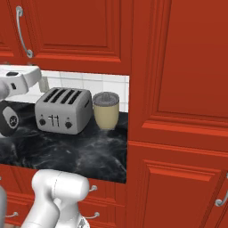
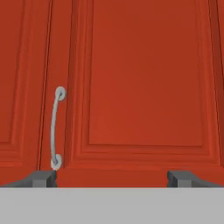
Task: Pick the dish brush and bar soap from the cabinet and place them on the counter.
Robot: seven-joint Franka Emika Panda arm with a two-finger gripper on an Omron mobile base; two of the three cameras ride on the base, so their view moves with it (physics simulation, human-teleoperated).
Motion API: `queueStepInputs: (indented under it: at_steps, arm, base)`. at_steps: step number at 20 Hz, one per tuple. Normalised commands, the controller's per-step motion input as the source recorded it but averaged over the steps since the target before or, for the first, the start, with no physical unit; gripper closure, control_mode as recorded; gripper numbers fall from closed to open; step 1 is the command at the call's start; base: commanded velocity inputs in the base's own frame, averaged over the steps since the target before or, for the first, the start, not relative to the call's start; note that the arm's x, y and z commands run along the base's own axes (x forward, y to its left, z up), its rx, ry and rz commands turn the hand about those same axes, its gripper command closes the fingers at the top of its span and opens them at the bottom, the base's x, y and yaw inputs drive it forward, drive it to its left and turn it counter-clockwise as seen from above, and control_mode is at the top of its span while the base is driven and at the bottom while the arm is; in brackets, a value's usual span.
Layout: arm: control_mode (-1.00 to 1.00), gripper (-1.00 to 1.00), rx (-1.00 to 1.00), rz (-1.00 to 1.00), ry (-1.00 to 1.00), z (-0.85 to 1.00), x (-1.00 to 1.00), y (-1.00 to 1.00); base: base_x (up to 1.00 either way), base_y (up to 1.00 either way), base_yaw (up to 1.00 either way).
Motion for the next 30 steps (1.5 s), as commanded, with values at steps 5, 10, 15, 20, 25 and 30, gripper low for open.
queueStepInputs:
  at_steps: [5,10,15,20,25,30]
  arm:
    - [-1.0,-1.0,0.0,-0.03,-0.16,0.07,-0.01,0.27]
    - [-1.0,-1.0,0.0,-0.02,-0.16,0.0,0.0,0.28]
    - [-1.0,-1.0,0.0,-0.02,-0.12,0.01,0.0,0.32]
    - [-1.0,-1.0,0.0,-0.04,-0.02,0.01,0.14,0.29]
    - [-1.0,-1.0,0.0,-0.05,0.0,0.0,0.27,0.23]
    - [-1.0,-1.0,0.0,-0.04,0.01,0.0,0.35,0.18]
  base:
    - [0.0,0.0,0.0]
    - [0.0,0.0,0.0]
    - [0.0,0.0,0.0]
    - [0.0,0.0,0.0]
    - [0.0,0.0,0.0]
    - [0.0,0.0,0.0]
